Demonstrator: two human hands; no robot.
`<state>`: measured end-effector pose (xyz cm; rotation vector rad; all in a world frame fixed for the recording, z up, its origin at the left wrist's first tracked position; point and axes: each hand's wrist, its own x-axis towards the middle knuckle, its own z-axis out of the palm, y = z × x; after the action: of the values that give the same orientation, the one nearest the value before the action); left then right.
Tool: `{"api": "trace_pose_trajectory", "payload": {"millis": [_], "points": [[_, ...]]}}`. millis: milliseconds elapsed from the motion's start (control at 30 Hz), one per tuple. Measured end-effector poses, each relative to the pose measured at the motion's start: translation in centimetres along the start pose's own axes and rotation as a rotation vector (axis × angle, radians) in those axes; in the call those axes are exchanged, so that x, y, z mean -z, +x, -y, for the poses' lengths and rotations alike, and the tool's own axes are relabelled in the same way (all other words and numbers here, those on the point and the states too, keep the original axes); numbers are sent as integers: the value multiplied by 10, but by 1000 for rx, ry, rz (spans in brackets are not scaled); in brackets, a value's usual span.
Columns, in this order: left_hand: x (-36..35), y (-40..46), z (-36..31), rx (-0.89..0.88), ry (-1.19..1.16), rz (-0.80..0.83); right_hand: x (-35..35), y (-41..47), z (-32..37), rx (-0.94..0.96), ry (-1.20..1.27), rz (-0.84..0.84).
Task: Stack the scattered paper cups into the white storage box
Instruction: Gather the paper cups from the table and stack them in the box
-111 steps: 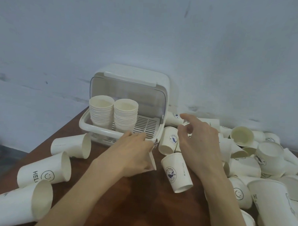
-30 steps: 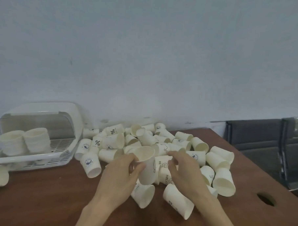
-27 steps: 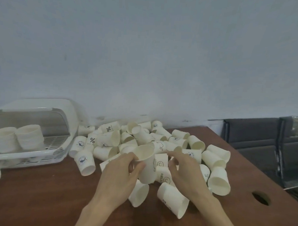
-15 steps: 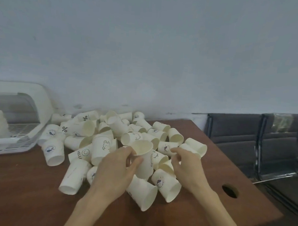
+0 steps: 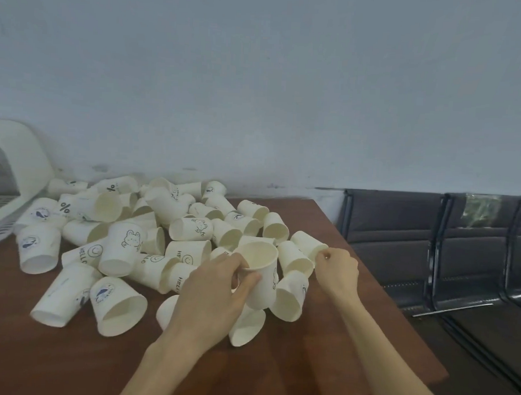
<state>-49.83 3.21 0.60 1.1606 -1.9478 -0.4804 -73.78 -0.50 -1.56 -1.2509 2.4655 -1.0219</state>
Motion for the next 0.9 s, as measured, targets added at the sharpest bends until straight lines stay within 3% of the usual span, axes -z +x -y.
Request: {"api": "trace_pose_trajectory", "payload": {"millis": [333, 600, 733, 900], "points": [[-15, 5, -8, 3, 58, -5, -35, 55, 8, -247, 15, 1], [-9, 5, -9, -5, 105, 6, -46, 67, 16, -398, 185, -35], [0, 3, -8, -2, 94, -14, -43, 66, 25, -352, 204, -97], [10, -3, -4, -1, 118, -36, -34, 56, 34, -110, 158, -190]]}}
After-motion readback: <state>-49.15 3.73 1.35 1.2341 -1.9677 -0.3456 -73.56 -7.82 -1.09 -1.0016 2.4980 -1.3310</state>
